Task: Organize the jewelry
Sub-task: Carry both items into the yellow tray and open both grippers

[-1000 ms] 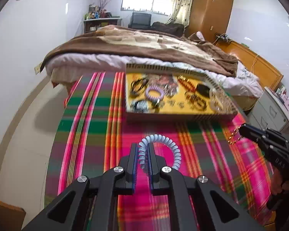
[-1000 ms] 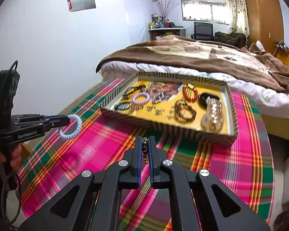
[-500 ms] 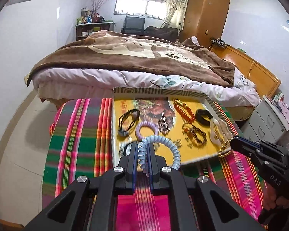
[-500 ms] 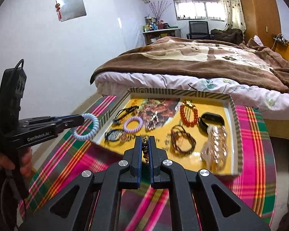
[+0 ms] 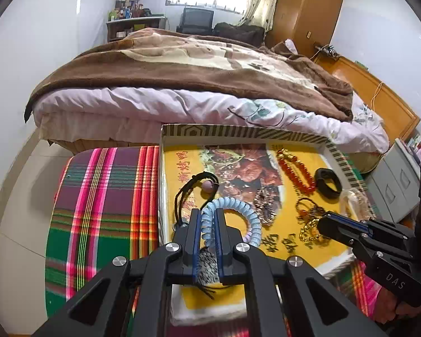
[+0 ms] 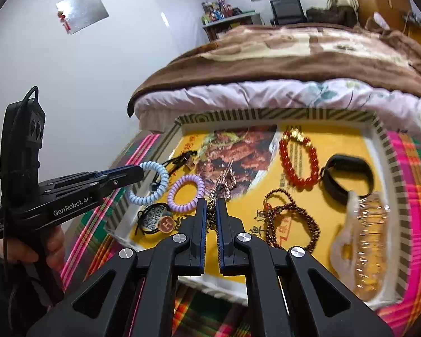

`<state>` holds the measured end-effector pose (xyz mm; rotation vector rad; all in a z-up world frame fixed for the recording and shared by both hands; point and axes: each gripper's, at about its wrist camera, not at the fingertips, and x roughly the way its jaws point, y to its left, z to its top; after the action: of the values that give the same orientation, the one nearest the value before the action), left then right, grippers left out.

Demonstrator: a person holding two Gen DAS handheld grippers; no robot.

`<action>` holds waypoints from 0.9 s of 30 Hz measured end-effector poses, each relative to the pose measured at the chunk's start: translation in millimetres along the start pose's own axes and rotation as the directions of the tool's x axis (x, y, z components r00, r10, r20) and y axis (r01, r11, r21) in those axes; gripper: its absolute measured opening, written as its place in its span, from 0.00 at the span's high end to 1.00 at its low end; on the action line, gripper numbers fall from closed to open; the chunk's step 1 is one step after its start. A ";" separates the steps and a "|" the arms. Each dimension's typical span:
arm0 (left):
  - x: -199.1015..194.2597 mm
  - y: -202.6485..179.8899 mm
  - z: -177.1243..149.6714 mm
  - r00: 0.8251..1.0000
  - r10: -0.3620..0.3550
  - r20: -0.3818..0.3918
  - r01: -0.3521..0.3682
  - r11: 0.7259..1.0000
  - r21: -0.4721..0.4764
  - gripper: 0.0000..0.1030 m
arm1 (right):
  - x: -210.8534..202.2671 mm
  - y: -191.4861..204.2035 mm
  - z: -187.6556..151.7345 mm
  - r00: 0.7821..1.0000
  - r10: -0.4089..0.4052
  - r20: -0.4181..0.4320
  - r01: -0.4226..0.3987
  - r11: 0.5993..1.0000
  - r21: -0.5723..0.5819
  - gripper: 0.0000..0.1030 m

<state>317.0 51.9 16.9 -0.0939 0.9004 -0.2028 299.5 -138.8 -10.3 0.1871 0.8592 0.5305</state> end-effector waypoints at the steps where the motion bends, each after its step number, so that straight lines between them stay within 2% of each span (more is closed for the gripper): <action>1: 4.9 0.8 0.4 1.000 -0.002 -0.010 0.002 1.000 0.000 0.91 | 5.0 -2.8 -0.6 1.000 -0.005 -0.011 0.005 1.000 0.009 0.94; 6: 17.5 0.1 -3.2 0.999 -0.005 -0.032 0.005 1.000 0.010 0.91 | 15.4 -4.2 -6.3 0.998 -0.037 -0.045 0.036 0.999 -0.020 0.94; 14: 29.6 -2.2 -9.2 0.998 0.000 -0.064 0.001 1.000 0.005 0.91 | 22.1 7.1 -13.2 0.988 -0.144 -0.051 0.137 0.982 -0.131 0.94; 21: 32.0 -2.2 -8.0 0.997 0.012 -0.074 -0.012 1.000 -0.002 0.89 | 26.5 7.4 -14.7 0.985 -0.161 -0.056 0.151 0.977 -0.151 0.94; 24: 31.3 -3.0 -7.9 0.997 0.004 -0.074 -0.004 1.000 0.001 0.74 | 26.2 6.7 -15.0 0.986 -0.155 -0.055 0.145 0.978 -0.150 0.92; 25: 31.0 -3.1 -8.0 0.997 0.003 -0.073 -0.004 1.000 -0.001 0.65 | 26.0 7.1 -14.9 0.986 -0.157 -0.050 0.149 0.978 -0.149 0.90; 27: 29.9 -3.3 -8.2 0.998 -0.003 -0.069 0.002 1.000 -0.005 0.62 | 24.2 8.3 -14.8 0.987 -0.154 -0.042 0.146 0.978 -0.148 0.86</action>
<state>328.2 42.3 -10.6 -0.0931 0.9697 -0.2072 298.1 -120.0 -33.0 -0.0244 0.8750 0.4559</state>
